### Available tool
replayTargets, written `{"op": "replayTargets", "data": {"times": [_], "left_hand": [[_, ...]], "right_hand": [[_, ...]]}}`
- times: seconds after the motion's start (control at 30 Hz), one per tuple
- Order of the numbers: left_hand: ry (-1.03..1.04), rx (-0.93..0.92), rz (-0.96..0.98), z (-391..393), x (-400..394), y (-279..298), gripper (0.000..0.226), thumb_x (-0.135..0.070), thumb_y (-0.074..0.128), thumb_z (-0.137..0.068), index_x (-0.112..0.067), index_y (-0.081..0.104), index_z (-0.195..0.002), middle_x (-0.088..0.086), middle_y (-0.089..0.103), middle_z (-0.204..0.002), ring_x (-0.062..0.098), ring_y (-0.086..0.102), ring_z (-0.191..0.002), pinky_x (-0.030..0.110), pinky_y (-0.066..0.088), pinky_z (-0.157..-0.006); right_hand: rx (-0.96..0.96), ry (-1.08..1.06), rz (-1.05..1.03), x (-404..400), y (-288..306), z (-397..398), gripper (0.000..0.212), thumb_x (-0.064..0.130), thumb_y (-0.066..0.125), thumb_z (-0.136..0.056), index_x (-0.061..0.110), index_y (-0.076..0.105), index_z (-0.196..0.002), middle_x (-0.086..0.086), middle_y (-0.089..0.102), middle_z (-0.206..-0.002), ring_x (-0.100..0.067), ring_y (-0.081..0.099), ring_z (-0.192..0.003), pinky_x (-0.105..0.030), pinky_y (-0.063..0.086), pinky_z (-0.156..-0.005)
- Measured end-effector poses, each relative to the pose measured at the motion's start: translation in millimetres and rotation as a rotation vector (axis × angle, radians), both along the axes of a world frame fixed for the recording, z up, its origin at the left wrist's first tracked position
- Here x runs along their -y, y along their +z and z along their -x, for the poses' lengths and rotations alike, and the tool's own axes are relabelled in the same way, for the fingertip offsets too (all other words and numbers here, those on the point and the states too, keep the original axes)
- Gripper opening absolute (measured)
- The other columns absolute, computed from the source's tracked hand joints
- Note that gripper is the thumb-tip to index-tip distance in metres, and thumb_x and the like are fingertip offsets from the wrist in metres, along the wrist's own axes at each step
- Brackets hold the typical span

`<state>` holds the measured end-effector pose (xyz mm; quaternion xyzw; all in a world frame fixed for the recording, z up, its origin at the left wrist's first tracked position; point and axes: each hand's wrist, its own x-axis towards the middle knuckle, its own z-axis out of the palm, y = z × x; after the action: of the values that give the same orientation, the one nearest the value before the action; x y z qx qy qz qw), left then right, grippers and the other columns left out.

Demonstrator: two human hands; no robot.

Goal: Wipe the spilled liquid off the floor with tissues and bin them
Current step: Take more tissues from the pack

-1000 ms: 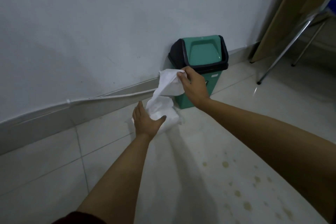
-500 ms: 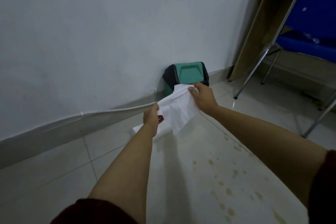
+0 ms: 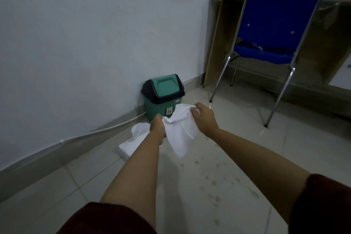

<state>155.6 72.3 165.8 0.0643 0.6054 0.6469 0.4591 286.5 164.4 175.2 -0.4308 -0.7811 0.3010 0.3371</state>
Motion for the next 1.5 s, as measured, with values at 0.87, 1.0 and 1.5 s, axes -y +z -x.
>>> {"op": "replayTargets", "data": {"times": [0.87,1.0,1.5], "left_hand": [[0.069,-0.324,0.406,-174,83,-185,0.014,-0.008,0.05,-0.094,-0.003,0.044,-0.106,0.022,0.057,-0.106,0.027,0.053,-0.083,0.033,0.044,-0.066],[-0.022,-0.583,0.377,-191,96,-208,0.023,-0.001,0.053,-0.09,-0.012,0.035,-0.097,0.012,0.05,-0.096,0.024,0.05,-0.083,0.028,0.038,-0.07],[-0.185,-1.193,0.528,-205,88,-231,0.025,0.0,0.06,-0.07,-0.013,0.063,-0.091,0.012,0.049,-0.121,0.033,0.046,-0.114,0.041,0.037,-0.099]], "right_hand": [[0.014,-0.26,0.26,108,-222,-178,0.029,0.045,0.037,-0.1,0.028,0.061,-0.097,0.003,0.06,-0.094,-0.012,0.058,-0.079,-0.028,0.043,-0.066],[0.154,-0.27,0.247,110,-249,-194,0.03,0.043,0.036,-0.101,0.026,0.061,-0.105,0.001,0.052,-0.104,-0.011,0.052,-0.077,-0.026,0.037,-0.065],[0.385,-0.251,0.178,50,-249,-186,0.027,0.033,0.044,-0.097,0.031,0.066,-0.112,0.003,0.054,-0.115,-0.018,0.042,-0.112,-0.037,0.021,-0.09]]}}
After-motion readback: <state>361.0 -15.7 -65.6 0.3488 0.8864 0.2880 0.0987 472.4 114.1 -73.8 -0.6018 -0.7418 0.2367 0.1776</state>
